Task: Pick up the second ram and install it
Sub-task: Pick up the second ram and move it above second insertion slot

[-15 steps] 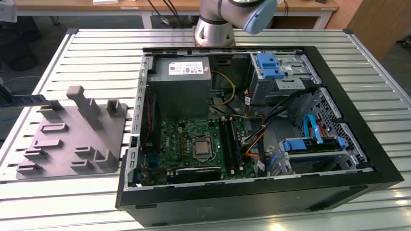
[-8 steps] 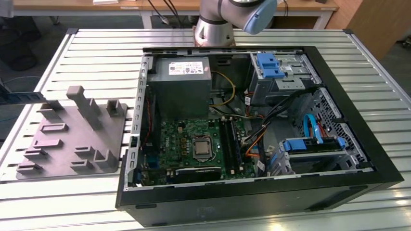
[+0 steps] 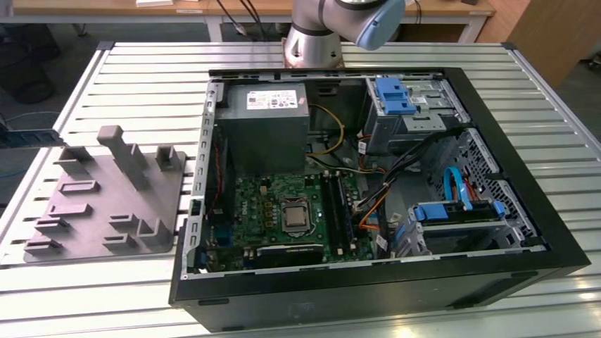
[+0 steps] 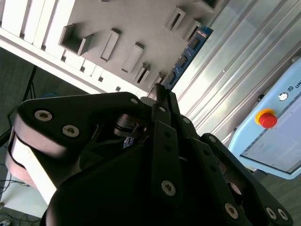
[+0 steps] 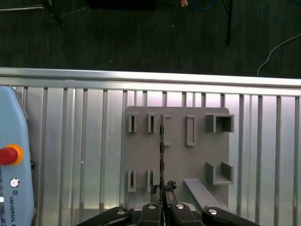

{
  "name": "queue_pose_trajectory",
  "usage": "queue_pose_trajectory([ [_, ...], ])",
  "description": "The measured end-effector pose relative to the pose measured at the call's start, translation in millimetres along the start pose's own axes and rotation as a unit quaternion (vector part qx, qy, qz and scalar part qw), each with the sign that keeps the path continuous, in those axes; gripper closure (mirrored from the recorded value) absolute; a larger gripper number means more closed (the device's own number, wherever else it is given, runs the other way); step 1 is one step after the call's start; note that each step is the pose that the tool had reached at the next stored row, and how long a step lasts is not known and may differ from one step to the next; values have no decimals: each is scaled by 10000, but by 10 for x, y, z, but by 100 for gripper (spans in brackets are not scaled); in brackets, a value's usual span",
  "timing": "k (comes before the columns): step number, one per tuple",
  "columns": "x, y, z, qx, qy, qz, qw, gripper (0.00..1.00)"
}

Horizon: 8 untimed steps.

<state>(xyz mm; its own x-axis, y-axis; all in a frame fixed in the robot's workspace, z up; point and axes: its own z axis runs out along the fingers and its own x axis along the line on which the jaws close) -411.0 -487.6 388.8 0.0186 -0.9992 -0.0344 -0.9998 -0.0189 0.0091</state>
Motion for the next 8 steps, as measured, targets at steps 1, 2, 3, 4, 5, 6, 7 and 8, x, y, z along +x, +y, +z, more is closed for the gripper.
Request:
queue_pose_trajectory([
  [1,0,0,-11,0,0,0,10000,86],
  [2,-1,0,-25,0,0,0,10000,86],
  [3,-1,0,-38,0,0,0,10000,86],
  [4,-2,0,-50,0,0,0,10000,86],
  [5,-2,1,-64,0,0,0,10000,86],
  [6,-3,1,-77,0,0,0,10000,86],
  [7,-3,1,-90,0,0,0,10000,86],
  [8,-3,1,-102,0,0,0,10000,86],
])
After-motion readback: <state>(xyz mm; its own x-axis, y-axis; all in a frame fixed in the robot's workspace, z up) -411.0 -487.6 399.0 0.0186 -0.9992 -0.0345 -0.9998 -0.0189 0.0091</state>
